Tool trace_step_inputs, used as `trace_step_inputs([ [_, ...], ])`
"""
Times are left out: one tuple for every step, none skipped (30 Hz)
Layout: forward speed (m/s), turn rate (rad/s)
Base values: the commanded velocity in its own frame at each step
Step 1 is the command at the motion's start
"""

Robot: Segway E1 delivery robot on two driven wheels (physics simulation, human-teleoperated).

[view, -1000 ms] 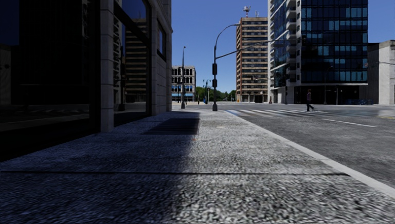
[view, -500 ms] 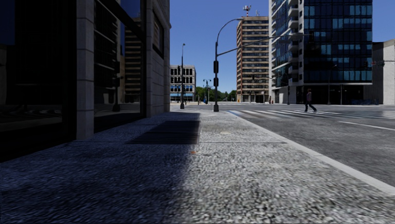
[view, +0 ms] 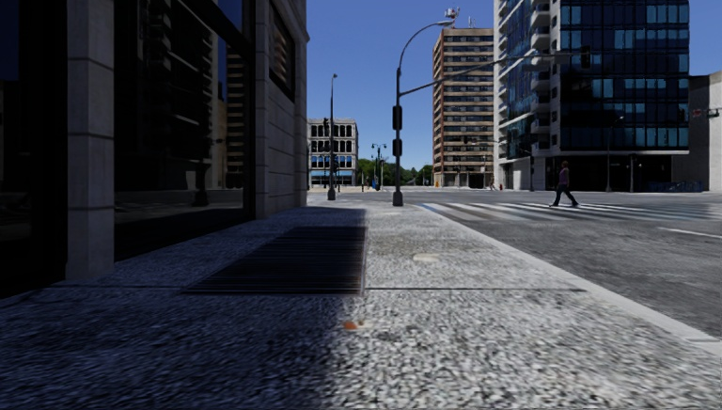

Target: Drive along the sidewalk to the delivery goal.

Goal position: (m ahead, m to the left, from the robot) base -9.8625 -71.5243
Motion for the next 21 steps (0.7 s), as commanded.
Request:
trace_step_inputs([
  [2.00, 0.00],
  [2.00, 0.00],
  [2.00, 0.00],
  [2.00, 0.00],
  [2.00, 0.00],
  [2.00, 0.00],
  [2.00, 0.00],
  [2.00, 0.00],
  [2.00, 0.00],
  [2.00, 0.00],
  [2.00, 0.00],
  [2.00, 0.00],
  [2.00, 0.00],
  [2.00, 0.00],
  [2.00, 0.00],
  [2.00, 0.00],
  [2.00, 0.00],
  [2.00, 0.00],
  [2.00, 0.00],
  [2.00, 0.00],
  [2.00, 0.00],
])
